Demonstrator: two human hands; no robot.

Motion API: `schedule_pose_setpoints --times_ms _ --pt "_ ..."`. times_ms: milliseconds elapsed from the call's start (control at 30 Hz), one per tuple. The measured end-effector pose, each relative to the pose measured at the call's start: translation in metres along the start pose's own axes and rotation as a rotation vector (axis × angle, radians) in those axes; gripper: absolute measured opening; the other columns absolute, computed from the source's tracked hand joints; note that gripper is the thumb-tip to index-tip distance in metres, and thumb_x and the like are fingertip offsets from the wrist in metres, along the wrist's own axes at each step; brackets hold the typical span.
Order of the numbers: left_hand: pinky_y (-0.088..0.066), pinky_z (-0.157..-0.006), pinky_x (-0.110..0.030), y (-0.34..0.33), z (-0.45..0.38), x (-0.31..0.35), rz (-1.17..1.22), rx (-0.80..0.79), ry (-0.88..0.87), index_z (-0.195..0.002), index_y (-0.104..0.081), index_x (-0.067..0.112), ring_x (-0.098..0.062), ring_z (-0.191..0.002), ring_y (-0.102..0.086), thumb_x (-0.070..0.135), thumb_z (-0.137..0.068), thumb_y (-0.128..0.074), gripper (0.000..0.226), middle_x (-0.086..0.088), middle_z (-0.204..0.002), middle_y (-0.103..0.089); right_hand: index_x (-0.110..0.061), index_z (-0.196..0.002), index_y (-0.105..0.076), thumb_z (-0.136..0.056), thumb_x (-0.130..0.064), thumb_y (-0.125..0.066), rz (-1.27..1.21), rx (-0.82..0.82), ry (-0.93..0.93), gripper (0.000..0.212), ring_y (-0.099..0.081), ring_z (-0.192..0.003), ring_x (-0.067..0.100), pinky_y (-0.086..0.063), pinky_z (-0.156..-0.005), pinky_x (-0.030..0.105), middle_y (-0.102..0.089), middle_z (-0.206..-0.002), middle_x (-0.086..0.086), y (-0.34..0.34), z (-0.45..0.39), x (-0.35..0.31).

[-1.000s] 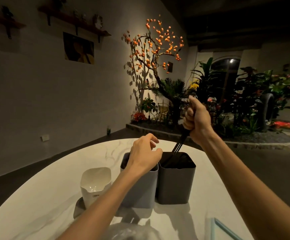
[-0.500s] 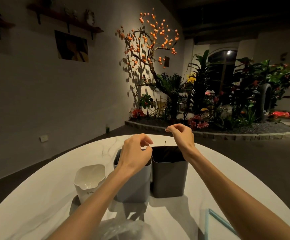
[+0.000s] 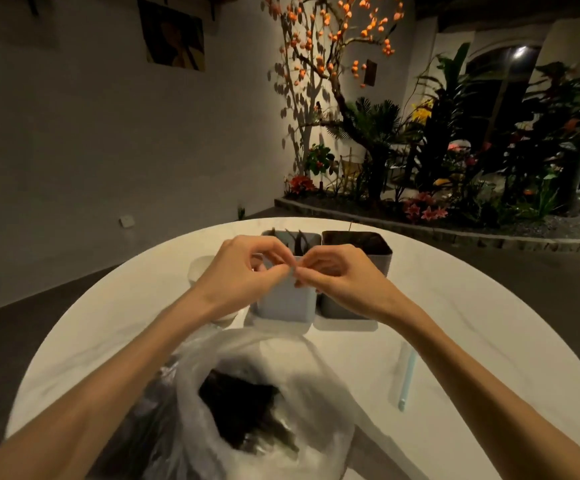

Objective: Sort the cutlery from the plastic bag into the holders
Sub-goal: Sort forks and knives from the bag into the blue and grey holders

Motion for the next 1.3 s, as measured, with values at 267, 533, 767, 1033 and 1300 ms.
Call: schedule_pose_setpoints --times_ms 267,533,767,1033,1300 --pt "-0.058 -0.06 -0.027 -0.02 0.098 -0.004 -0.135 -0.476 0.198 -0.097 -0.069 0.019 -0.016 -0.07 -0.074 0.009 -0.096 -0.059 0.014 -0.003 -0.082 -0.074 -0.007 -0.114 -0.072 -0.1 -0.021 -0.061 0.017 -0.504 -0.11 0.022 -0.075 -0.084 0.017 -0.062 -0.075 0.029 -0.077 -0.098 0.008 -0.082 0.069 -0.031" --pt "-0.052 -0.091 -0.037 0.014 0.143 -0.044 -1.049 -0.628 0.195 -0.123 -0.056 0.022 -0.023 -0.115 -0.055 0.035 -0.079 -0.075 0.05 0.0 -0.129 -0.056 -0.024 -0.142 -0.049 -0.085 -0.024 -0.078 0.386 -0.582 -0.09 0.064 -0.051 -0.122 0.018 -0.048 -0.105 0.034 -0.054 -0.137 0.0 -0.14 0.096 -0.026" --pt "-0.046 -0.103 -0.04 0.025 0.161 -0.04 -1.088 -0.727 0.227 -0.152 -0.029 0.025 -0.025 -0.128 -0.049 0.053 -0.072 -0.083 0.1 -0.001 -0.145 -0.049 -0.041 -0.155 -0.012 -0.068 -0.048 -0.088 0.662 -0.694 -0.242 0.116 -0.045 -0.137 0.031 -0.047 -0.107 0.052 -0.043 -0.153 -0.002 -0.138 0.08 -0.006" --pt "-0.039 -0.111 -0.034 0.025 0.17 -0.056 -0.825 -0.687 0.24 -0.159 -0.003 0.039 -0.021 -0.133 -0.038 0.047 -0.078 -0.08 0.113 -0.001 -0.149 -0.036 -0.017 -0.117 -0.067 -0.094 -0.035 -0.066 0.44 -0.531 -0.045 0.029 -0.065 -0.101 0.019 -0.054 -0.09 0.036 -0.072 -0.113 0.004 -0.171 0.07 -0.075" --pt "-0.043 -0.108 -0.031 0.039 0.164 -0.033 -0.48 -0.569 0.168 -0.138 -0.035 0.043 -0.007 -0.126 -0.044 0.039 -0.068 -0.089 0.089 0.016 -0.138 -0.043 -0.028 -0.105 -0.059 -0.089 -0.035 -0.07 0.25 -0.367 -0.262 0.02 -0.064 -0.094 0.017 -0.057 -0.087 0.034 -0.064 -0.101 -0.002 -0.194 0.056 -0.067"
Point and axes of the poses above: each hand's wrist, its own z-axis away from the middle knuckle, its own y-axis out of the back of the hand, x = y × z, the point moved 9 cm from there along -z, towards the middle knuckle
